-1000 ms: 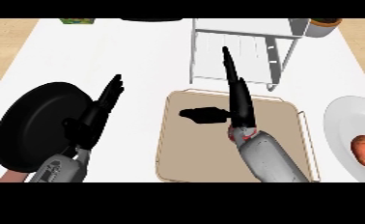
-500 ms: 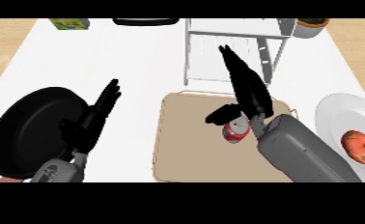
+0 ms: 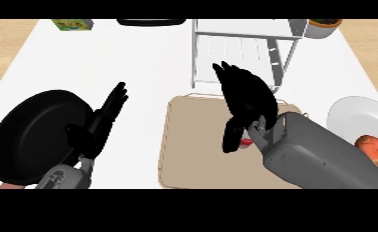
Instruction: Pick the can from the tray and place it in the tiered basket
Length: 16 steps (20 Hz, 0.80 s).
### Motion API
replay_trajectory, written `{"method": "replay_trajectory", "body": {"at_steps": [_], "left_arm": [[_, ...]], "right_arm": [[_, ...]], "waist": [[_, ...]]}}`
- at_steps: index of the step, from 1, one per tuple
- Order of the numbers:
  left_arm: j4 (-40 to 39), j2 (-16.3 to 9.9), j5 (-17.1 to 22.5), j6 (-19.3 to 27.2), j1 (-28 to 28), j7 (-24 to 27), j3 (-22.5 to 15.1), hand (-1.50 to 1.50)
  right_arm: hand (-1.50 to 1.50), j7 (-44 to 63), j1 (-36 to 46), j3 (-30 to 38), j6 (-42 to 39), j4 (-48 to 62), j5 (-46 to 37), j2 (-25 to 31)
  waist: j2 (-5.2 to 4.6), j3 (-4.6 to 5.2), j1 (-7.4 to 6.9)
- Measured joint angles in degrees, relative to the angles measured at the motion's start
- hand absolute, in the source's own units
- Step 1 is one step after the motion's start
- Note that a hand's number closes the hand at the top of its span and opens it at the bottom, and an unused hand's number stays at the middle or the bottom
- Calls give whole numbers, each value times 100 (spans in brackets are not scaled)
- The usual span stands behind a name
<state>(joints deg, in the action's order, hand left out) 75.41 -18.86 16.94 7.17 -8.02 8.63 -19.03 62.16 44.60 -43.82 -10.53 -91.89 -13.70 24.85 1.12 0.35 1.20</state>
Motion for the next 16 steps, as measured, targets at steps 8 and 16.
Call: {"method": "replay_trajectory", "body": {"at_steps": [8,16], "left_arm": [[53,42,-76,-26,-23,-29,29,0],[-70,51,-70,-138,-48,59,131,0]], "right_arm": [[-150,713,200,-8,-163,-576,249,-23],[-150,878,-66,-363,-137,-280,-123,83]], "waist": [[-45,-20,-30],[-65,-19,-32]]}}
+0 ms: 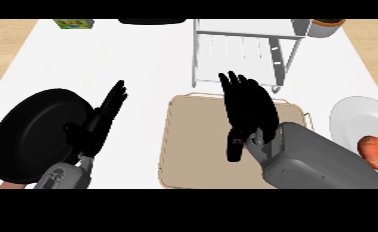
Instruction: Pick the can from the tray and place it in the tiered basket
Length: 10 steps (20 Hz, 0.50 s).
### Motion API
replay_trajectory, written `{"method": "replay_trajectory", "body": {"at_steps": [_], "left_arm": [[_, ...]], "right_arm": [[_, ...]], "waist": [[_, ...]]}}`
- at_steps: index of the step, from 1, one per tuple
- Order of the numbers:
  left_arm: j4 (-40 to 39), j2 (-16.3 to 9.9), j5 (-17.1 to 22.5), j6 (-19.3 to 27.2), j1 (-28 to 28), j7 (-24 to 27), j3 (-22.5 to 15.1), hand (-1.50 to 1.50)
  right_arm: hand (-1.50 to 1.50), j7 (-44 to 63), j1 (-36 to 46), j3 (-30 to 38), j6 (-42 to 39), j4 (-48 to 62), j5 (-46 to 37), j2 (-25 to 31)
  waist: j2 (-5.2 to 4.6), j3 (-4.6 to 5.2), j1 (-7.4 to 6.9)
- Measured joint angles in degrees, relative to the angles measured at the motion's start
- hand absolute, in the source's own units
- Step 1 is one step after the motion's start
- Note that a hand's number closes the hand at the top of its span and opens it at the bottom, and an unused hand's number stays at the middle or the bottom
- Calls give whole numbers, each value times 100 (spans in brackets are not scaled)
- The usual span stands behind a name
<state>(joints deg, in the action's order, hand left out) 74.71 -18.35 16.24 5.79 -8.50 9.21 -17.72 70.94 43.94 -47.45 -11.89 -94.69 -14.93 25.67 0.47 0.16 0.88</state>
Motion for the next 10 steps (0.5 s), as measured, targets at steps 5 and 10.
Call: {"method": "replay_trajectory", "body": {"at_steps": [5,10], "left_arm": [[27,2,-10,-82,27,17,45,0],[37,72,-68,-68,-79,-105,76,0]], "right_arm": [[-150,-10,-378,-70,93,112,-195,-96],[-150,-169,-689,-21,118,237,-522,-155]], "waist": [[-13,-7,-31],[-24,-10,-43]]}}
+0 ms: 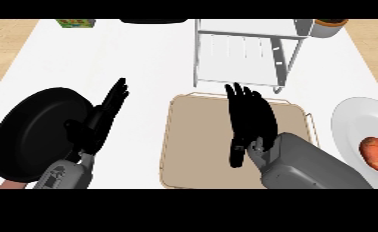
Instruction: Pick the can from the tray and place it in the tiered basket
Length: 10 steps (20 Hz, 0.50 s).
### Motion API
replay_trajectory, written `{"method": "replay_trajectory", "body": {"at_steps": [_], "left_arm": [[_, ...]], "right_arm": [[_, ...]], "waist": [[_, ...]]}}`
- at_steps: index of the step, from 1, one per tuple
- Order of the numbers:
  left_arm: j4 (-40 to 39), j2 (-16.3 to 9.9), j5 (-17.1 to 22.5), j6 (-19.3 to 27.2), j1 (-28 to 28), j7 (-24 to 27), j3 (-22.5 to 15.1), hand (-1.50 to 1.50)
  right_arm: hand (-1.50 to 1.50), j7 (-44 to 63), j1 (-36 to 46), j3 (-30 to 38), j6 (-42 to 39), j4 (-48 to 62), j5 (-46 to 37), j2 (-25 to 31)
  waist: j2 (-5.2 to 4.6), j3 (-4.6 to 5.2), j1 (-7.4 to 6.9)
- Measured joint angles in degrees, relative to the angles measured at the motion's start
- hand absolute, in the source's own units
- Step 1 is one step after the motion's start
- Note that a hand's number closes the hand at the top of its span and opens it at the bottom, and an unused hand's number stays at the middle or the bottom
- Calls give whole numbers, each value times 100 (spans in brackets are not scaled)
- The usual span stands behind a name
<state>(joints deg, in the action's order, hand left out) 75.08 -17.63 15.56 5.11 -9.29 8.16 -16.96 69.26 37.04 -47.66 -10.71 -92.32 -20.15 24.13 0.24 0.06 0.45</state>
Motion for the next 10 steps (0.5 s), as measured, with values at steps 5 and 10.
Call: {"method": "replay_trajectory", "body": {"at_steps": [5,10], "left_arm": [[-77,38,-63,-43,-4,68,45,0],[61,80,-133,-50,138,67,59,0]], "right_arm": [[-150,-115,-396,95,17,95,-289,60],[-150,-226,-820,231,26,63,-574,49]], "waist": [[-4,-1,4],[-5,-2,-14]]}}
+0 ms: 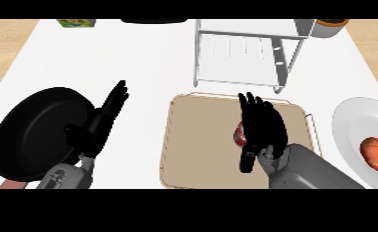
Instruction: Pick the can from the tray and place it in the tiered basket
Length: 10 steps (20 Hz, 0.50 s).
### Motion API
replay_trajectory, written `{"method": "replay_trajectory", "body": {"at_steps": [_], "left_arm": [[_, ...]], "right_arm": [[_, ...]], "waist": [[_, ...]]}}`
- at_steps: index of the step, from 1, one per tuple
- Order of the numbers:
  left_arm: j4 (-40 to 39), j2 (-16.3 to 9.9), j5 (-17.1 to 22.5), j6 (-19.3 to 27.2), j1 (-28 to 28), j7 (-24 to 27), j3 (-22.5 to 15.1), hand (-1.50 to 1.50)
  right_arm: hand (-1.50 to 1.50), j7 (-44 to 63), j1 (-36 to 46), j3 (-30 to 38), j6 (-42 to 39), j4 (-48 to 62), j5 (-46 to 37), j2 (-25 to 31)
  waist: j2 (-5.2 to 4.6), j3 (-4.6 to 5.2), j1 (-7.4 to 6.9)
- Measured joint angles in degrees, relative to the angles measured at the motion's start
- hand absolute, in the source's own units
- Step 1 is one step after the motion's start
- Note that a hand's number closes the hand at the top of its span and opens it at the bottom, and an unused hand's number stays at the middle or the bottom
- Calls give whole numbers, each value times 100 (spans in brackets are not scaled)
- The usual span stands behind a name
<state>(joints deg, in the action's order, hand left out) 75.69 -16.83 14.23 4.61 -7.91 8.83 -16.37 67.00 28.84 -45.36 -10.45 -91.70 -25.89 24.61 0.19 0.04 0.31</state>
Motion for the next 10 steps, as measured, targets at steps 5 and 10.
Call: {"method": "replay_trajectory", "body": {"at_steps": [5,10], "left_arm": [[-1,75,-95,-21,9,-46,36,0],[-11,171,-220,-44,-23,-89,71,0]], "right_arm": [[-150,-80,-253,198,-29,24,-205,-165],[-150,-310,-462,369,-49,268,-475,-332]], "waist": [[-6,-1,-14],[-13,-2,-27]]}}
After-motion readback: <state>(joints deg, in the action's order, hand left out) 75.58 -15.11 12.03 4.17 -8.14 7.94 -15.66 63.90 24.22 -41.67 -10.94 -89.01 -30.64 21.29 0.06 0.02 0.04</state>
